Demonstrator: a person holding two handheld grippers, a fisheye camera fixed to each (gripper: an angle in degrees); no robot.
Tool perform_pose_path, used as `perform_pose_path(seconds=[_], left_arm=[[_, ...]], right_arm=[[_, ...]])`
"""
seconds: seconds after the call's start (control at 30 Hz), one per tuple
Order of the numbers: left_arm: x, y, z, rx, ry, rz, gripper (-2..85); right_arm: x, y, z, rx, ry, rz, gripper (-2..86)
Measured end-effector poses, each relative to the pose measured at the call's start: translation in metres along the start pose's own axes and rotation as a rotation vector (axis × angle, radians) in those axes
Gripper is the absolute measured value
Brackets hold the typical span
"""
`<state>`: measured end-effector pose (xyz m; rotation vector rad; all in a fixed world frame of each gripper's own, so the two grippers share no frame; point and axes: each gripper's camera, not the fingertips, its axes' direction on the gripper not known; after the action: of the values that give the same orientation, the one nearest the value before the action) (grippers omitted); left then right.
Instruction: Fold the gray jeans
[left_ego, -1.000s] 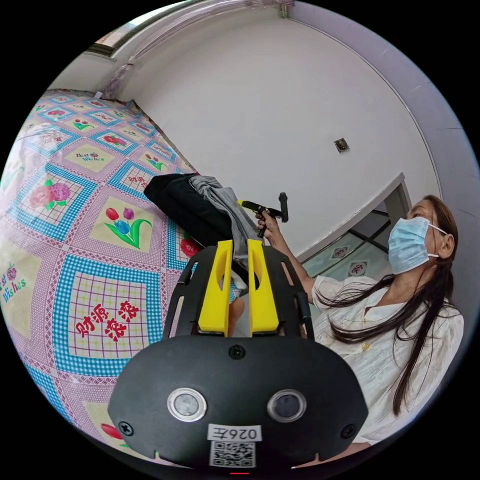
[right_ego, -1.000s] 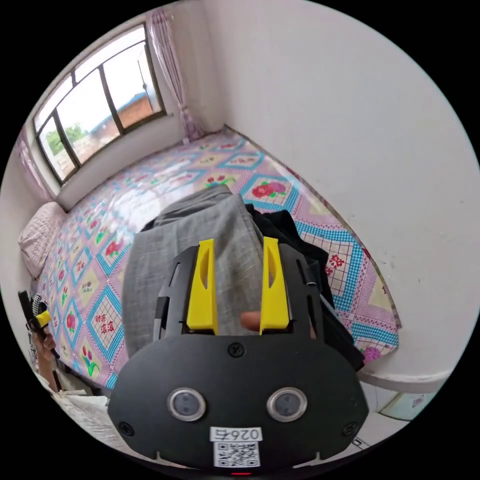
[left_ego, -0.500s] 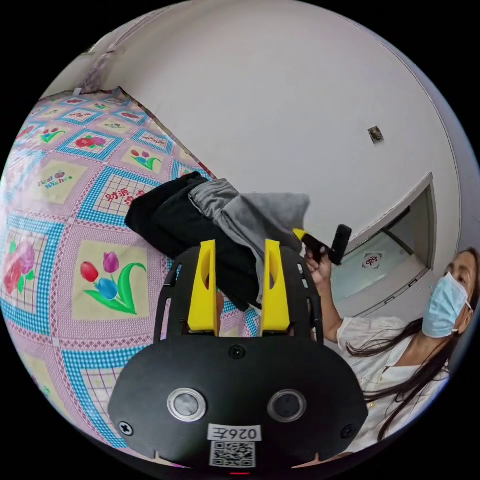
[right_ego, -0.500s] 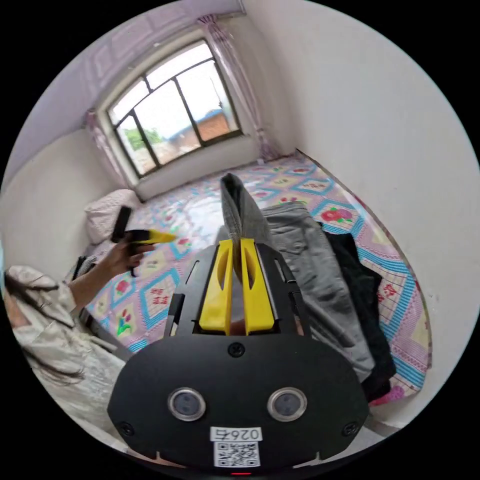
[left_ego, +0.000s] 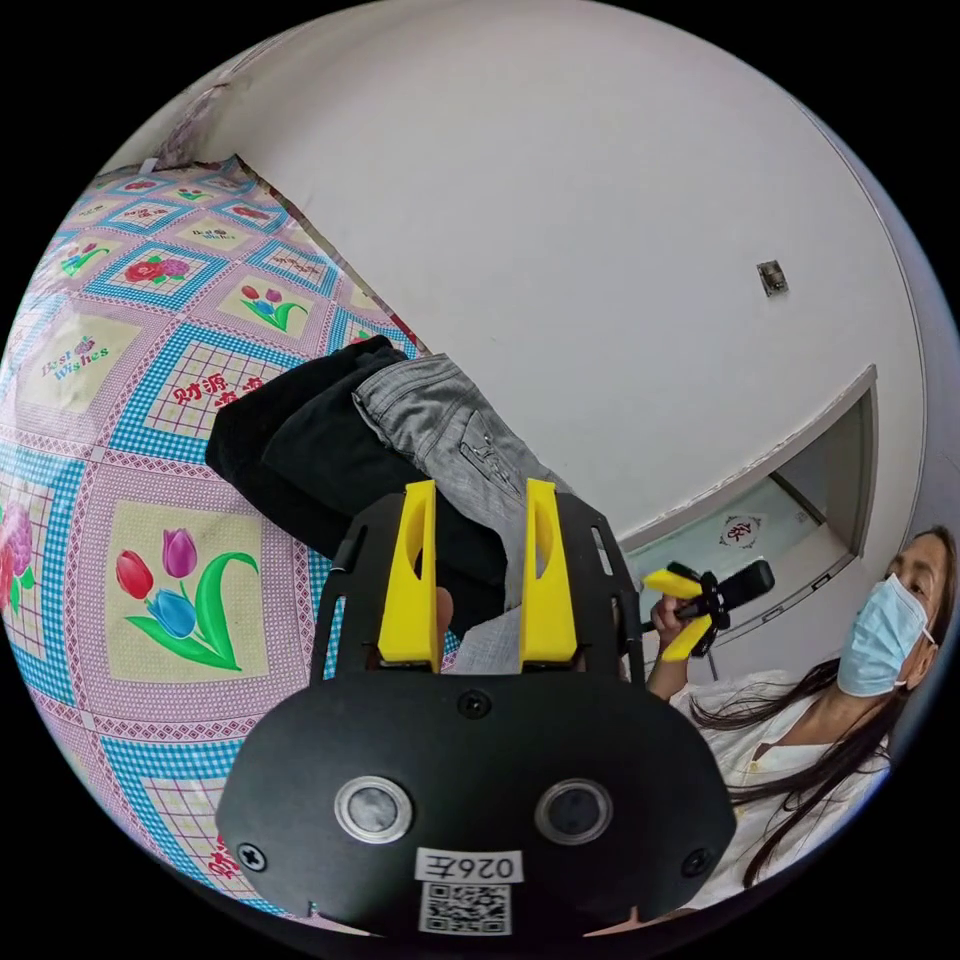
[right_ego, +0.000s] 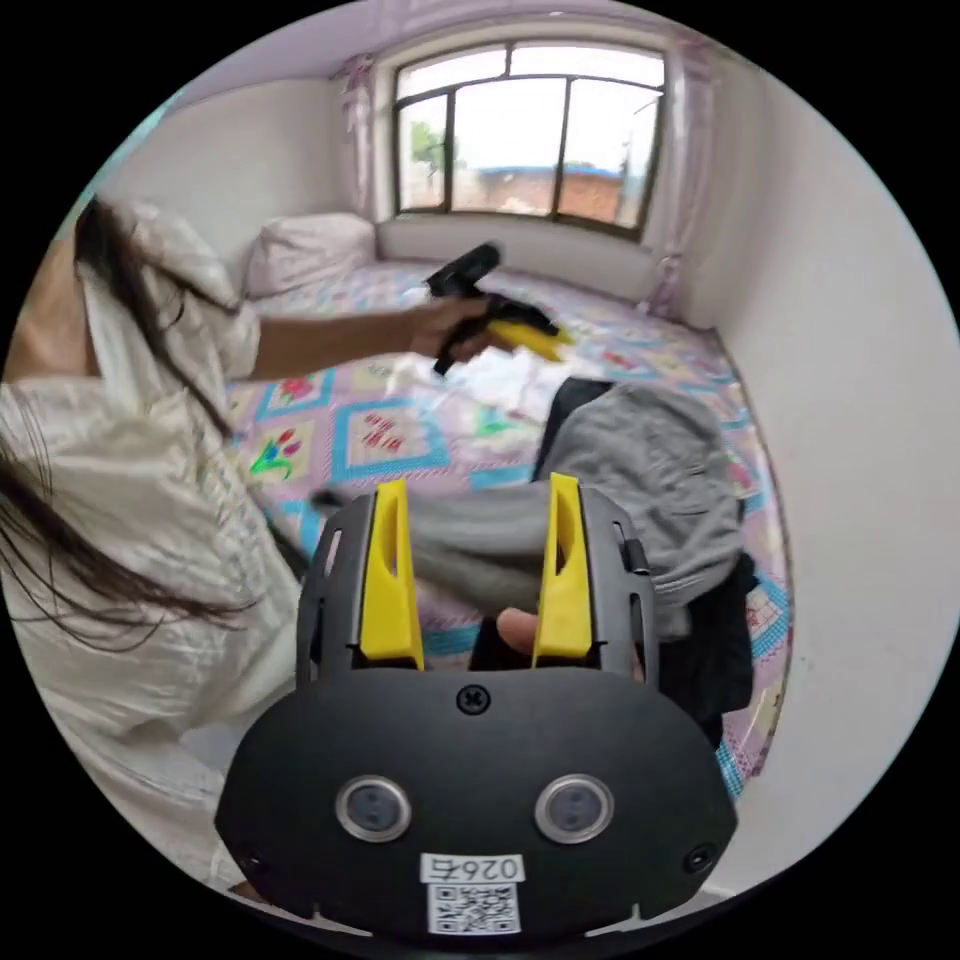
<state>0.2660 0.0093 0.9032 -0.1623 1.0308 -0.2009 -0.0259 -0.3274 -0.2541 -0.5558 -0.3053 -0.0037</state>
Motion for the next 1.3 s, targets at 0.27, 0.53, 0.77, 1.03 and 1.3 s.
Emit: perform_pose_path(seconds=[0.27, 0.53, 0.77, 1.03, 1.3], left_arm=[[-0.006, 0.018, 0.014, -0.029, -0.006, 0.018, 12.8], [-0.004, 0.02, 0.029, -0.021, 0.007, 0.06, 18.2], [0.017, 0.01, 0.08, -0.046, 0.229, 0.019, 29.8], [0.004, 0.063, 0.093, -0.085, -0.014, -0.044, 2.6], [0.109, 0.136, 0.102, -0.124, -0.377, 0.385, 2.1]], right_arm=[[0.221, -0.018, 0.06, 0.004, 0.102, 0.514, 10.8], [0.183, -0.036, 0.115, -0.096, -0.039, 0.429, -1.0], [-0.009, -0.042, 0.123, -0.095, -0.193, 0.093, -1.2], [-0.067, -0.029, 0.108, -0.059, 0.313, -0.079, 4.5], [0.241, -0.017, 0.117, 0.093, -0.054, 0.36, 11.8]])
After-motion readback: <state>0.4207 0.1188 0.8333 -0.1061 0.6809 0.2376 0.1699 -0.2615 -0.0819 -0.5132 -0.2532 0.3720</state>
